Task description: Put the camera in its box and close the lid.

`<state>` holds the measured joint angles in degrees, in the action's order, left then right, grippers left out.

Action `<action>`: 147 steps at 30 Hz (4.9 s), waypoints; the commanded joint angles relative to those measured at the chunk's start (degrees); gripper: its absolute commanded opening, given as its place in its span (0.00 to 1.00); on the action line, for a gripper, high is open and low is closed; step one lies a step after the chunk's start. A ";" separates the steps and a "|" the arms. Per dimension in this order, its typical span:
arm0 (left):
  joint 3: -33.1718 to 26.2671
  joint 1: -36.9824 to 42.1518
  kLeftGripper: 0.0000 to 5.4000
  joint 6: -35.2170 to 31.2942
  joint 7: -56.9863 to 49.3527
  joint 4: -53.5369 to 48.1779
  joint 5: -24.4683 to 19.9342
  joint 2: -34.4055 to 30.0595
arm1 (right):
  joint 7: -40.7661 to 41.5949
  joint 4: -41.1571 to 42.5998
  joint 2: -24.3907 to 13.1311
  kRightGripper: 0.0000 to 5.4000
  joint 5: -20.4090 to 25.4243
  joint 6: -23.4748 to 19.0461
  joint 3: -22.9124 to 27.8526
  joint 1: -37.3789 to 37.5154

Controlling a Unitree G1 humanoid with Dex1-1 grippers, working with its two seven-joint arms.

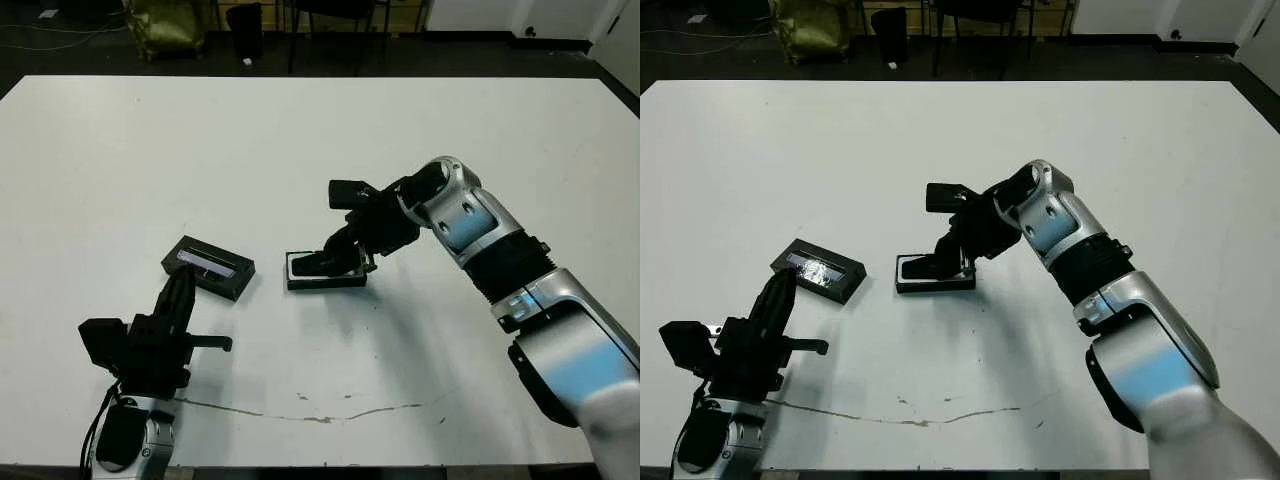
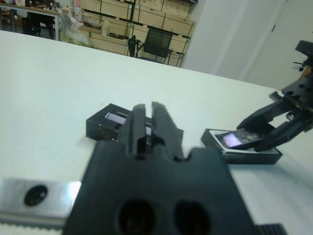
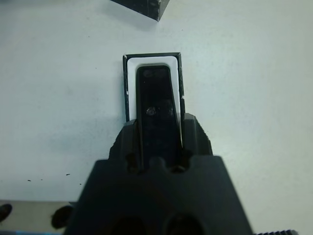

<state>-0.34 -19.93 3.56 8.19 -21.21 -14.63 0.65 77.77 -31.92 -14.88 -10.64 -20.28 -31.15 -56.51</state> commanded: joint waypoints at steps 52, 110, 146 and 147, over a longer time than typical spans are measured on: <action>-0.02 -0.78 0.00 -0.04 0.04 0.96 0.50 -0.07 | -16.83 25.41 -6.08 0.96 20.92 -6.52 30.04 13.99; 41.10 79.89 0.00 -6.54 66.18 49.53 39.13 -27.81 | -60.82 59.89 5.11 0.00 22.77 17.11 37.12 72.23; 42.60 73.65 0.00 -2.74 77.12 44.47 44.59 -31.81 | -60.94 60.52 3.87 0.00 24.07 17.25 37.51 73.08; 42.62 73.46 0.00 -2.43 77.47 44.10 44.51 -32.04 | -60.68 60.09 3.90 0.00 24.28 17.87 37.56 73.01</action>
<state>42.08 55.31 0.54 84.55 23.41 29.54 -29.95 17.05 28.60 -10.50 13.29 -2.06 5.91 16.02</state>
